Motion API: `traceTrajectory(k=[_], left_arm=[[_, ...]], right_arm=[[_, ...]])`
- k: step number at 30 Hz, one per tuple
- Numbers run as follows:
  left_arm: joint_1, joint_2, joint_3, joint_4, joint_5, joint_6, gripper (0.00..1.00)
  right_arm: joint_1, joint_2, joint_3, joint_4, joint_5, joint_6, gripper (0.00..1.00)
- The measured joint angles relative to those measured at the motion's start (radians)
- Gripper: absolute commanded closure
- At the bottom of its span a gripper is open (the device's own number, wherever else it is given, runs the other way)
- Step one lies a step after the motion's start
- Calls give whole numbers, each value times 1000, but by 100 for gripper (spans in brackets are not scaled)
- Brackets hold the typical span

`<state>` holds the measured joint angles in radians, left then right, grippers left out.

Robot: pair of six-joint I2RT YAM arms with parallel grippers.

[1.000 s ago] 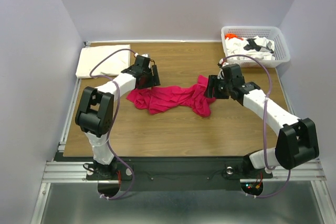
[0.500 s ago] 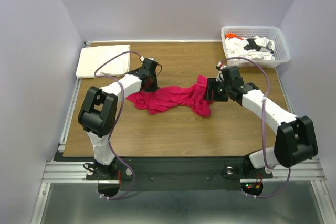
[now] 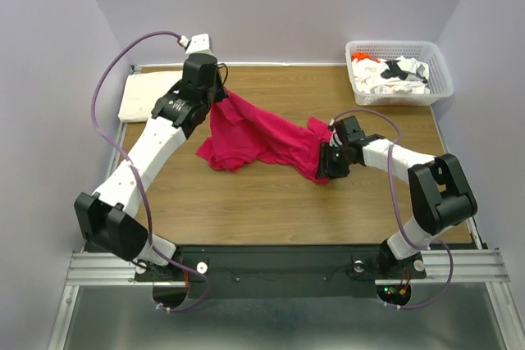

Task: Fold and stack the t-shirts
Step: Move the tshirt to the center of the board, then flatten the tshirt out

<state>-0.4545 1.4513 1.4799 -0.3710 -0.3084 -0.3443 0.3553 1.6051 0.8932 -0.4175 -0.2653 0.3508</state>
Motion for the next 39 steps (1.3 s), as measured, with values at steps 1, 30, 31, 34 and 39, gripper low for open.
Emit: traceTrajectory(k=[1,30,31,34,39], left_arm=[[0,-14,0,-2,-2,1,100],[227,-356,-63,-107,-82,98,100],[227,-370,-97,-115,-79,91,100],[227,-375,-169,-126,-71,79,100],[227,-380,-268,-169,-65,61,100]], right_arm=[[0,0,0,3,4,2,64],[-12,-159,412,-211,580,-28,46],[-12,-146,397,-216,570,-16,45],[-12,-111,362,-237,529,5,44],[-14,-40,350,-211,386,36,45]])
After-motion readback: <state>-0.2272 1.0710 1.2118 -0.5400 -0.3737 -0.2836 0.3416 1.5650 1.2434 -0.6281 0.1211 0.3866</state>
